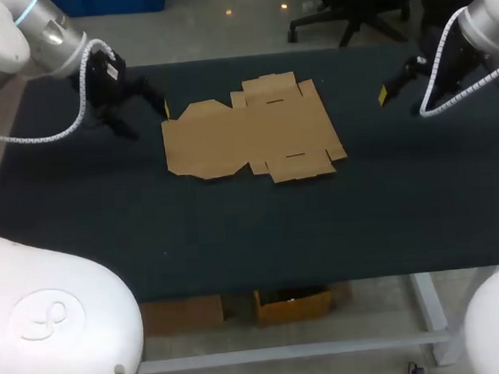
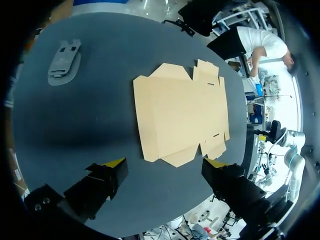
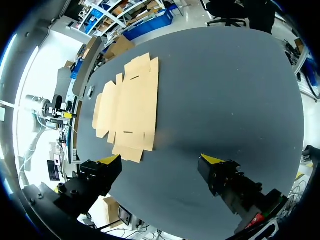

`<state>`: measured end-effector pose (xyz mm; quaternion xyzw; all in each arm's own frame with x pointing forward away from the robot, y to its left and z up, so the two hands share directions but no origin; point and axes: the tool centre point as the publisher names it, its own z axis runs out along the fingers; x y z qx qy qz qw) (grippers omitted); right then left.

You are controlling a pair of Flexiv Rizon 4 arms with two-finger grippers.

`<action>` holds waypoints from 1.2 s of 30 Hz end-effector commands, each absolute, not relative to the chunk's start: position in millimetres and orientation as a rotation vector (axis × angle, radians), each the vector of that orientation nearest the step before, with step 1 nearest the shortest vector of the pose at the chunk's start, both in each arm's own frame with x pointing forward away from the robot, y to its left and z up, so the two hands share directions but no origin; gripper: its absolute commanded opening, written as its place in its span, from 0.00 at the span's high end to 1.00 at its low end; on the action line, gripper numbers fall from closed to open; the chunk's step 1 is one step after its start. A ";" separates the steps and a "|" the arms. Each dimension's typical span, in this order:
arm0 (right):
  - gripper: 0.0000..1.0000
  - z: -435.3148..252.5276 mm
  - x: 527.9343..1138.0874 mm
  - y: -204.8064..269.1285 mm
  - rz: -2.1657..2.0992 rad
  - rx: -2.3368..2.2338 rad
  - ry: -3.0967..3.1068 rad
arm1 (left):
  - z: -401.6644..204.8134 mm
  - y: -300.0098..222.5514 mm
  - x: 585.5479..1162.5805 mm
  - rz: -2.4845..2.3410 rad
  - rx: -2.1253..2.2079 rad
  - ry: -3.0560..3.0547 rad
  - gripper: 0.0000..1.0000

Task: Assemble the packaging by folding the flat box into shape, placing the metal phone stand inside, and closing the box properly

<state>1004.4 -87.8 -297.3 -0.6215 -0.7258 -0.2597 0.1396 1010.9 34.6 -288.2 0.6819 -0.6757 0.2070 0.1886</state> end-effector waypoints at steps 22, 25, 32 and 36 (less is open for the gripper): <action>0.00 -314.5 1014.4 -62.5 -0.758 -1.649 -2.040 | -350.9 37.0 1032.5 0.741 1.879 -1.747 0.00; 0.00 -315.0 1014.0 -61.8 -0.755 -1.646 -2.040 | -356.5 33.9 1033.6 0.751 1.875 -1.758 0.11; 0.00 -314.2 1013.6 -59.8 -0.758 -1.634 -2.043 | -365.6 31.2 1036.5 0.785 1.854 -1.780 0.40; 0.00 -314.3 1013.6 -59.2 -0.759 -1.628 -2.043 | -371.5 31.8 1039.3 0.794 1.850 -1.779 0.43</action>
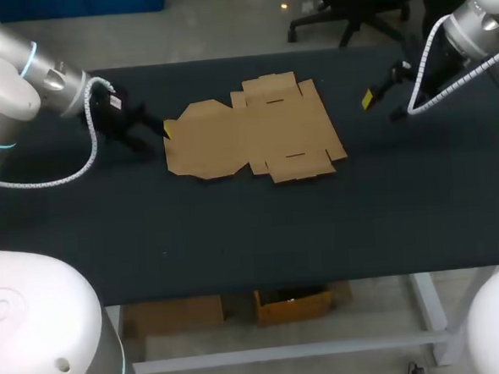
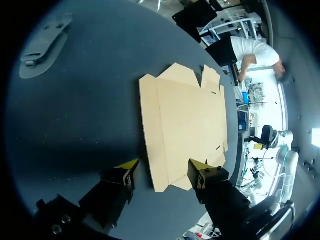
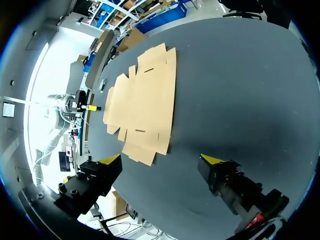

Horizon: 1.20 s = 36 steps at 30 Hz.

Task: Assemble the packaging by folding the flat box into shape, placing the metal phone stand inside, and closing the box properly

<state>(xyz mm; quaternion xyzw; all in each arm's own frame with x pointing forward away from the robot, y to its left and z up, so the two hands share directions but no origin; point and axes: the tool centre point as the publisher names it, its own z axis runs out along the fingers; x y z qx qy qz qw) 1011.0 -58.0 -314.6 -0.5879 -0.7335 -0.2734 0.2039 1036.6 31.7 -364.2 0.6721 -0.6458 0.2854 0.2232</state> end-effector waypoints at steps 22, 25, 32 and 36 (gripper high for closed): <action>0.00 -316.6 1015.5 -56.9 -0.754 -1.619 -2.038 | -395.8 25.6 1044.6 0.834 1.779 -1.698 0.53; 0.00 -316.7 1015.7 -56.7 -0.753 -1.616 -2.039 | -396.6 23.1 1045.2 0.841 1.765 -1.692 0.55; 0.00 -316.8 1015.6 -56.6 -0.755 -1.614 -2.038 | -398.3 17.0 1044.9 0.863 1.713 -1.668 0.58; 0.00 -317.0 1015.0 -57.4 -0.755 -1.615 -2.036 | -400.0 13.5 1045.9 0.867 1.692 -1.657 0.62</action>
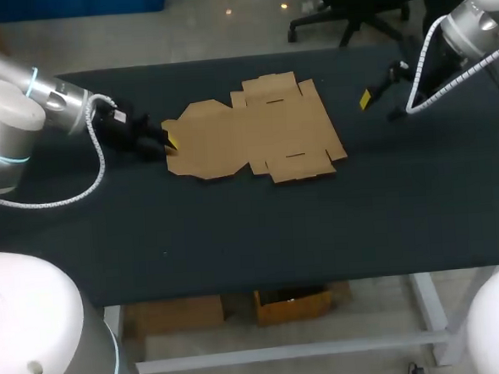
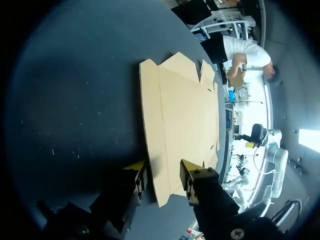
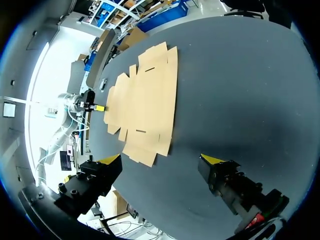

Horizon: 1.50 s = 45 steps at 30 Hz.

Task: Assemble the packaging by folding the flat box into shape, placing the metal phone stand inside, and closing the box properly

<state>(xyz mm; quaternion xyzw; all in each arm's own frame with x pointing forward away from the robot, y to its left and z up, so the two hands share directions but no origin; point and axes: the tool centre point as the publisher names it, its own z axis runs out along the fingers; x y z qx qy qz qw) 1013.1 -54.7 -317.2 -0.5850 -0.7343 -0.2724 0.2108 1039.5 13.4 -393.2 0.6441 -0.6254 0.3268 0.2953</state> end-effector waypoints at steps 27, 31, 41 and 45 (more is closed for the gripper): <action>0.00 -314.3 1013.9 -58.9 -0.756 -1.608 -2.044 | -388.1 8.8 1053.9 0.714 1.676 -1.677 1.00; 0.00 -314.0 1014.3 -58.8 -0.751 -1.607 -2.044 | -382.1 7.0 1055.2 0.656 1.657 -1.698 1.00; 0.00 -311.7 1015.0 -57.5 -0.745 -1.601 -2.050 | -372.0 -4.9 1052.6 0.536 1.534 -1.838 1.00; 0.00 -310.2 1013.9 -57.2 -0.745 -1.601 -2.053 | -369.7 -7.9 1053.3 0.495 1.512 -1.897 1.00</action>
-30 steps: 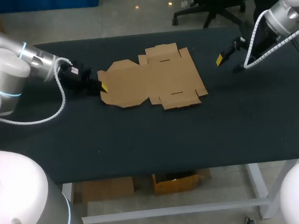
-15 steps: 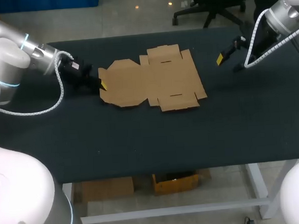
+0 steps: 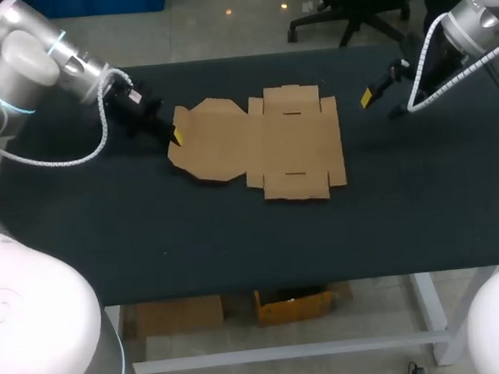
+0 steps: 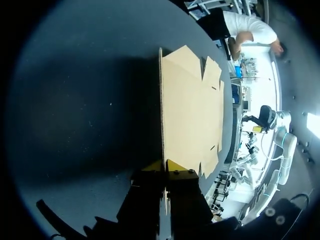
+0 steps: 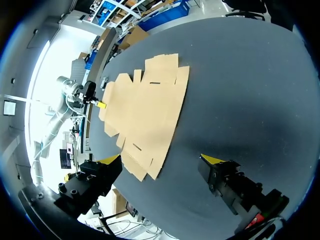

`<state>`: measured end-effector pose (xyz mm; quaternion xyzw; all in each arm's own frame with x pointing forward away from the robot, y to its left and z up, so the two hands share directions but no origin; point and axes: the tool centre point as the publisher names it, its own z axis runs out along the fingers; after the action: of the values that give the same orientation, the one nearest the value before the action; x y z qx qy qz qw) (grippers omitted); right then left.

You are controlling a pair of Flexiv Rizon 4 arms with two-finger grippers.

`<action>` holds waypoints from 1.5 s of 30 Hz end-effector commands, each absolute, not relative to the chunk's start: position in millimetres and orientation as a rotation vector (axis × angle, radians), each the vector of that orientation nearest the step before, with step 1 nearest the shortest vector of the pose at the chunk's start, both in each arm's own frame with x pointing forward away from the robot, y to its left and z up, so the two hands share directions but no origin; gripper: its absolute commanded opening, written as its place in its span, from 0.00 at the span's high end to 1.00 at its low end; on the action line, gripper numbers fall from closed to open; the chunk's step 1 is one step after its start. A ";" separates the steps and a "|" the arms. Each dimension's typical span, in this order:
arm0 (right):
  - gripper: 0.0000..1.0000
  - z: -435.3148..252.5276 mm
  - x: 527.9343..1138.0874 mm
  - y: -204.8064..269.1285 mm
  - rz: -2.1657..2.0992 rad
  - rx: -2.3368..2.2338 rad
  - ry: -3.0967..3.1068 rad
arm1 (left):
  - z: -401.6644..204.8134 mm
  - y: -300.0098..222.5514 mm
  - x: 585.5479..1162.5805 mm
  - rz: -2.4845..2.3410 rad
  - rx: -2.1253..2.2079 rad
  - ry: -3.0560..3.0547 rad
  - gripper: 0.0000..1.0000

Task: Assemble the packaging by folding the flat box into shape, placing the metal phone stand inside, and closing the box properly

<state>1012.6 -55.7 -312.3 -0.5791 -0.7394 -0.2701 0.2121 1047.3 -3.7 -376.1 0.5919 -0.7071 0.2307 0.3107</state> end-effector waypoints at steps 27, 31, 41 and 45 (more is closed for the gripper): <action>0.00 -306.5 1010.2 -55.0 -0.746 -1.588 -2.059 | -354.1 -16.5 1051.4 0.543 1.293 -2.114 1.00; 0.00 -306.4 1009.3 -55.9 -0.746 -1.587 -2.057 | -352.3 -20.3 1055.5 0.513 1.295 -2.116 1.00; 0.00 -307.0 1008.6 -57.4 -0.750 -1.586 -2.051 | -348.6 -24.9 1057.6 0.489 1.347 -2.125 0.00; 0.00 -306.7 1008.3 -58.3 -0.753 -1.586 -2.051 | -344.2 -16.3 1053.6 0.537 1.426 -2.116 0.00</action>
<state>1008.2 -56.2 -307.2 -0.5752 -0.7410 -0.2708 0.2164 1065.7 -21.3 -349.5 0.5148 -0.7876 0.1863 0.2826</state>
